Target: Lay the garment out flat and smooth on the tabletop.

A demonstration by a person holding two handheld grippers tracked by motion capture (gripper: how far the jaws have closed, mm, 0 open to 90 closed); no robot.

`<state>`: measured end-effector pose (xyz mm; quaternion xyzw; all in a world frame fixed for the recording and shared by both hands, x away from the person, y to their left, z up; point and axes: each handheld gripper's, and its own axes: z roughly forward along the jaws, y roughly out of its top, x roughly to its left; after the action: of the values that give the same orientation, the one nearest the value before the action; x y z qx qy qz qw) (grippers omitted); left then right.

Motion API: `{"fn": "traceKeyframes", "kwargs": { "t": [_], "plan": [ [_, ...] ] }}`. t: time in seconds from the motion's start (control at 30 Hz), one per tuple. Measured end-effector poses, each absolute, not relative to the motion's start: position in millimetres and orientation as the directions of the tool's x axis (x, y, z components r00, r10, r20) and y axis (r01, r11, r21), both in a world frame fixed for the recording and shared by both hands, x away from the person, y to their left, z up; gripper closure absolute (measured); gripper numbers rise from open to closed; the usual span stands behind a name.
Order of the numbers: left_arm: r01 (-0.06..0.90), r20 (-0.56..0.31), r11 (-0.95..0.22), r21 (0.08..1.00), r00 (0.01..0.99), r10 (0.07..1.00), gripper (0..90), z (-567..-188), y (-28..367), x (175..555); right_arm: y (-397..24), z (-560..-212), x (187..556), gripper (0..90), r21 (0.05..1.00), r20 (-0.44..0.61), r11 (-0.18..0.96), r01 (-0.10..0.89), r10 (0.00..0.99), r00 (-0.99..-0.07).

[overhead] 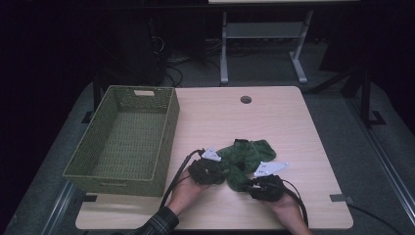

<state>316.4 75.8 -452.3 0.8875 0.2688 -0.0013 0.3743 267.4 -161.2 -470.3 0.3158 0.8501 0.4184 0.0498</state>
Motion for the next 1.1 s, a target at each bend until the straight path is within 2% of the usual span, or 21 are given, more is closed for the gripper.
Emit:
{"fn": "traceKeyframes", "kwargs": {
  "t": [0.37,0.63,1.1],
  "plan": [
    [0.494,-0.271,-0.496,0.714,0.849,0.455,84.4,-429,91,311,-181,-460,266,78.5,0.756,0.149,0.443,0.481,0.599,-0.786],
    [0.500,-0.277,-0.467,0.729,0.839,0.468,84.6,-420,107,309,-210,-453,265,78.6,0.764,0.141,0.419,0.491,0.634,-0.760],
    [0.549,-0.274,-0.494,0.674,0.807,0.523,85.3,-432,116,311,-267,-450,256,78.6,0.751,0.162,0.350,0.560,0.724,-0.670]
  ]
}}
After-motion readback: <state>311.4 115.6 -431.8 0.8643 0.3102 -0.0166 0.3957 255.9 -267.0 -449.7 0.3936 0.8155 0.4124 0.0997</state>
